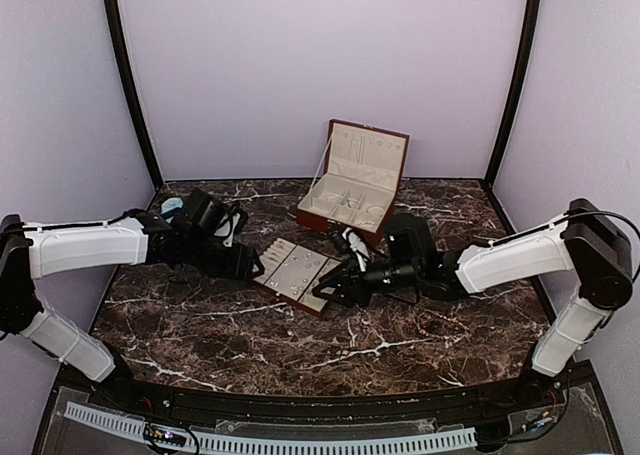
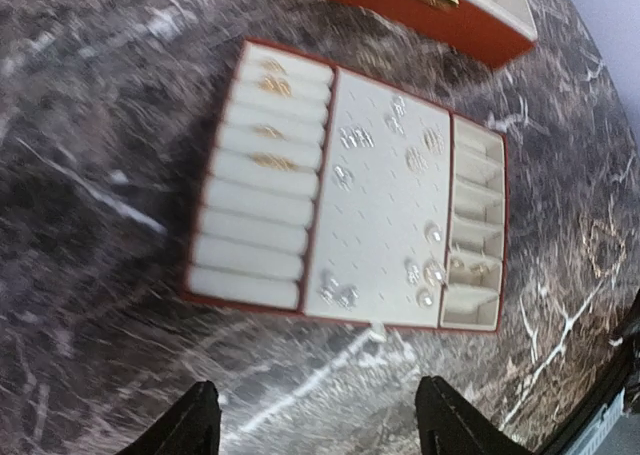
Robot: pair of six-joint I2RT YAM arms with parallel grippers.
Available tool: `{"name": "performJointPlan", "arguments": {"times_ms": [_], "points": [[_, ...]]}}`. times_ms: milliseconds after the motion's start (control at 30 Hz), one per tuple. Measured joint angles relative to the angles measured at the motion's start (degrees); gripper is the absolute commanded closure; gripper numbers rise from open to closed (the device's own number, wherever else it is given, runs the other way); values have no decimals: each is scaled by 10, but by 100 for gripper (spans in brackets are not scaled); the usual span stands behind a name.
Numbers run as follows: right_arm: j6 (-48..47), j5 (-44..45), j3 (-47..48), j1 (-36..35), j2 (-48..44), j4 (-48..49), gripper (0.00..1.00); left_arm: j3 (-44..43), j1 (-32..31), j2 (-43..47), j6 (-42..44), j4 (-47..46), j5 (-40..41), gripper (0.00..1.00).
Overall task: Organize the mixed jewelry
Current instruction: Place the earring at the center of the board, then pick up the earring from the center of the board.
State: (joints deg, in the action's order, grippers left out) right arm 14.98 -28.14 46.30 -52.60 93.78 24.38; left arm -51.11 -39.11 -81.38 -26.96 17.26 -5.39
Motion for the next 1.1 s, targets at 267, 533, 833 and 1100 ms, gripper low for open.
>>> {"name": "performJointPlan", "arguments": {"times_ms": [267,533,833,1100], "points": [[-44,-18,97,-30,74,-82,53,-73,143,35,109,-9,-23,27],[-77,-19,184,-48,146,-163,53,-76,212,36,180,-51,-41,27],[-130,-16,221,-49,195,-250,58,-64,212,40,232,-65,-25,27],[-179,3,246,-61,221,-294,61,-63,212,40,235,-65,-31,27]]}}
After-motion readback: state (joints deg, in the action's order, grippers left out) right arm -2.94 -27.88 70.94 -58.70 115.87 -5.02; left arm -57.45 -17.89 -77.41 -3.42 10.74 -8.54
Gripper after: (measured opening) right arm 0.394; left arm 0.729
